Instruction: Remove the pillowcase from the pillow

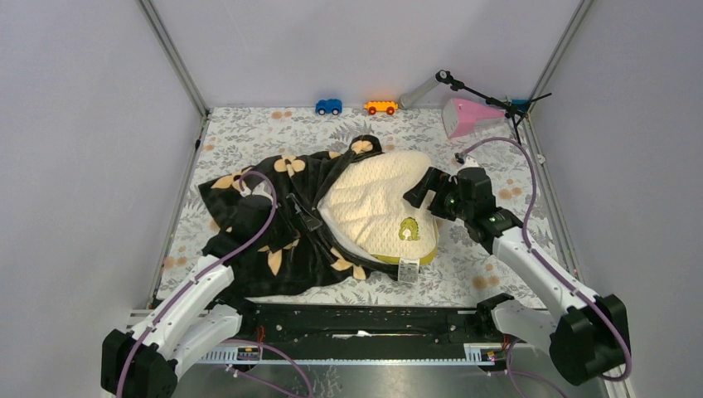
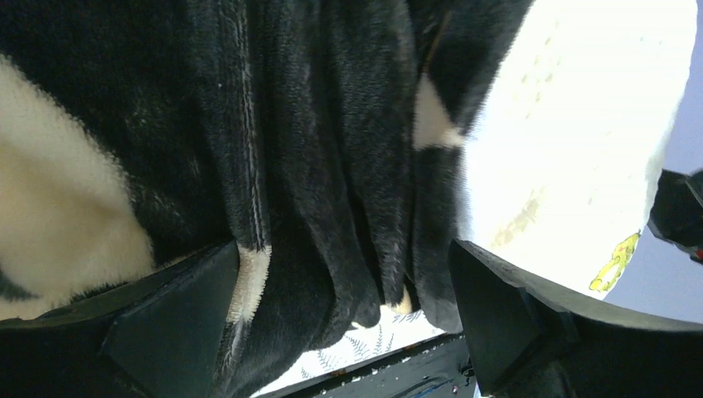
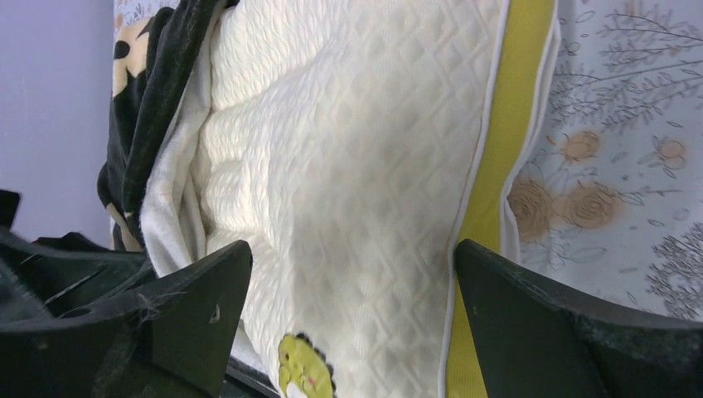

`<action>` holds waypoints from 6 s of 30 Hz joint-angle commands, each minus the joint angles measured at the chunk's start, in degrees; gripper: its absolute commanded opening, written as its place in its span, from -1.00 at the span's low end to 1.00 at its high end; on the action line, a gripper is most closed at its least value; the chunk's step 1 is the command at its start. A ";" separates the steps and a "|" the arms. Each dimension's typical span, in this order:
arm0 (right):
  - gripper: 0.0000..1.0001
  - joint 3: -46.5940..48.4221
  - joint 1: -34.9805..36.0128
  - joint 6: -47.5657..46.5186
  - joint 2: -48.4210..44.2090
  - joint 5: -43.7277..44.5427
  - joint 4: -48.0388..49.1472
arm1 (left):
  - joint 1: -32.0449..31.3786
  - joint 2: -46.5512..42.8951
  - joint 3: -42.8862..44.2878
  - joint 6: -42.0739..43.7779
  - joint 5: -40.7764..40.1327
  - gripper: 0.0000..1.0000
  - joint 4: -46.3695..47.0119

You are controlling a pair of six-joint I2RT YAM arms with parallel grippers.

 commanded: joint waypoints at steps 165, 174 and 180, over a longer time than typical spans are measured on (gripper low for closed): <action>0.99 14.32 0.34 -14.53 -16.90 24.92 -16.02 | 4.52 -17.24 -17.94 21.25 5.01 -1.00 32.03; 0.99 14.54 0.59 -14.24 -7.68 -2.11 -9.04 | 4.52 -17.79 -18.11 21.14 4.52 -1.00 32.17; 0.99 12.58 17.67 -22.17 -1.58 5.30 -5.66 | 4.52 -17.79 -18.34 21.23 4.38 -1.00 32.14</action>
